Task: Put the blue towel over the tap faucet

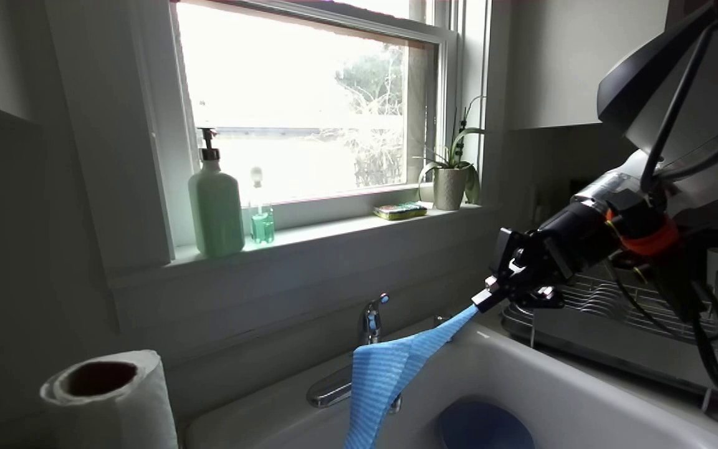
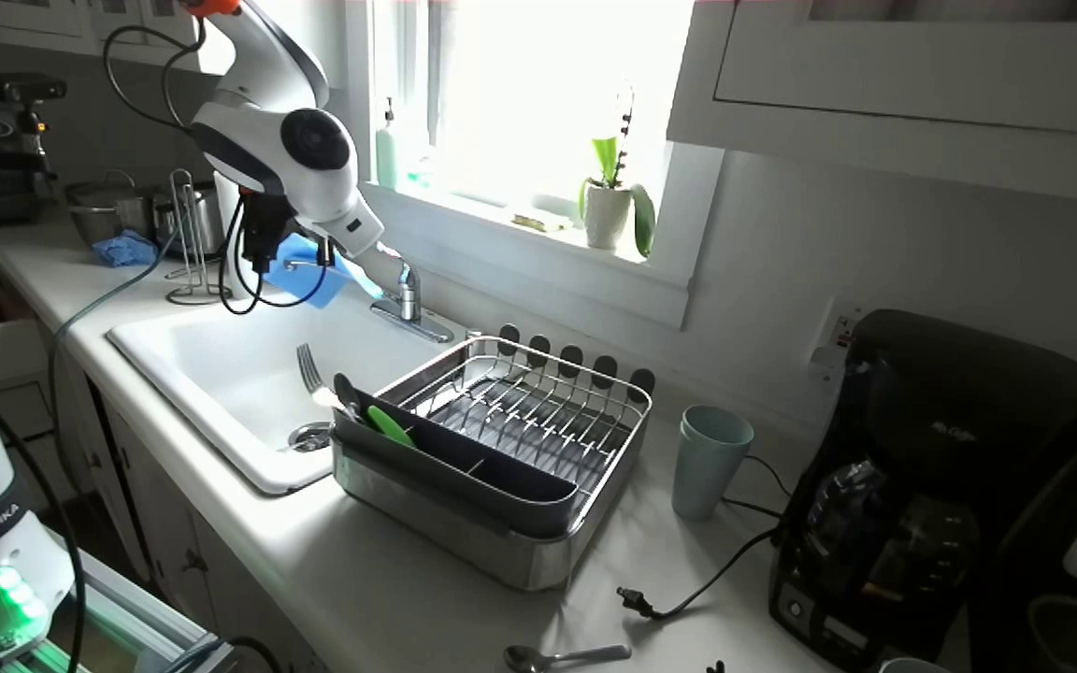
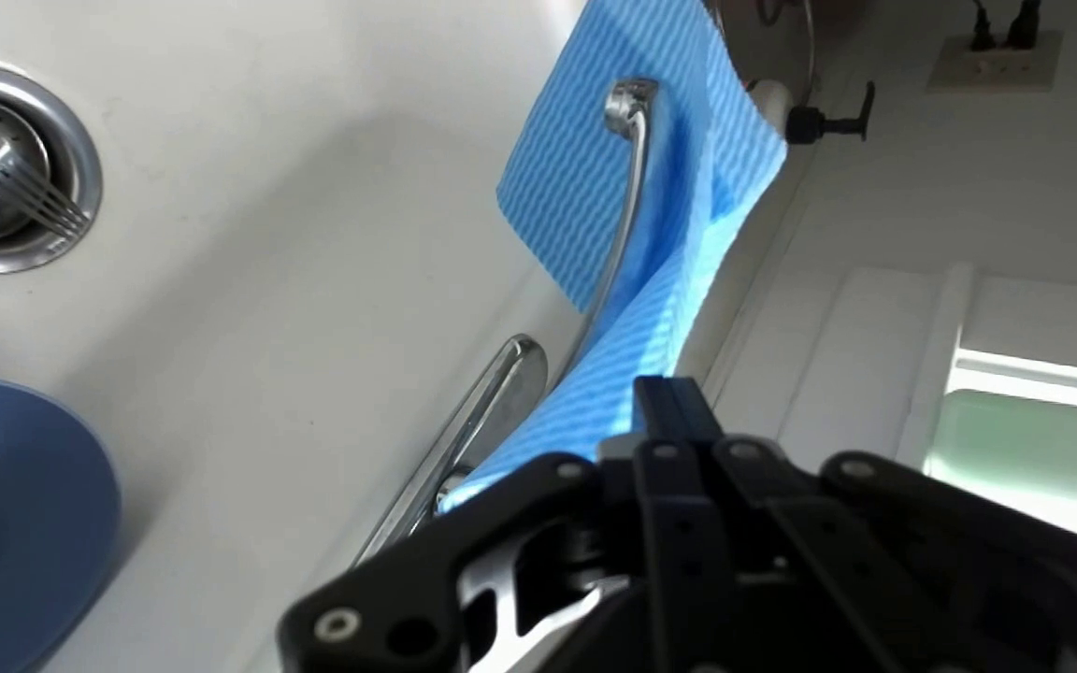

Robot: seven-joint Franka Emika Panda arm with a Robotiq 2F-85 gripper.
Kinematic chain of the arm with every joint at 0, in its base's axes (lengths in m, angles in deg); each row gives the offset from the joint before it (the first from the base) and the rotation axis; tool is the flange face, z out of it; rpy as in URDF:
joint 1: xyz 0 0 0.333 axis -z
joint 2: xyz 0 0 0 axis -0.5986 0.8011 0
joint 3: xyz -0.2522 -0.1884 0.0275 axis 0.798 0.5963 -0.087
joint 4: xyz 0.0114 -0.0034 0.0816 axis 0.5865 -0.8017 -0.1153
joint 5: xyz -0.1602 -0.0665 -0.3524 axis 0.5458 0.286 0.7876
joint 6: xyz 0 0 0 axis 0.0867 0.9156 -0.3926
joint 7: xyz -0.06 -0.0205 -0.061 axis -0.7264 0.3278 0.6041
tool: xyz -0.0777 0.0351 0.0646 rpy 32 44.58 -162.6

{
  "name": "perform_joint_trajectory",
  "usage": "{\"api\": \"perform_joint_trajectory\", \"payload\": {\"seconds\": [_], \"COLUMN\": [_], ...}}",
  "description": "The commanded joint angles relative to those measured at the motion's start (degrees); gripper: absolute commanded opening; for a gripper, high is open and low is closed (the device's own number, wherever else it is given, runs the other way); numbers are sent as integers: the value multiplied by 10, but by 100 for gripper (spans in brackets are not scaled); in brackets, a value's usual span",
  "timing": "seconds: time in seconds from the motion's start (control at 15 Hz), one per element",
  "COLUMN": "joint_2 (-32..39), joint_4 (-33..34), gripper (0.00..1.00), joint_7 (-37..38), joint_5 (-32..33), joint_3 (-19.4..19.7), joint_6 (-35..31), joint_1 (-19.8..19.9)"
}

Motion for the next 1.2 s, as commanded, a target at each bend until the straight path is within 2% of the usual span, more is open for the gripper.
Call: {"api": "perform_joint_trajectory", "payload": {"seconds": [0.0, 0.47, 1.13], "joint_2": [0, 40, 78], "joint_4": [0, 14, 67], "gripper": [2, 1, 1], "joint_7": [2, 39, 41], "joint_5": [2, -2, -34], "joint_3": [1, 8, 11], "joint_6": [0, -32, -59], "joint_1": [-1, 6, 0]}}
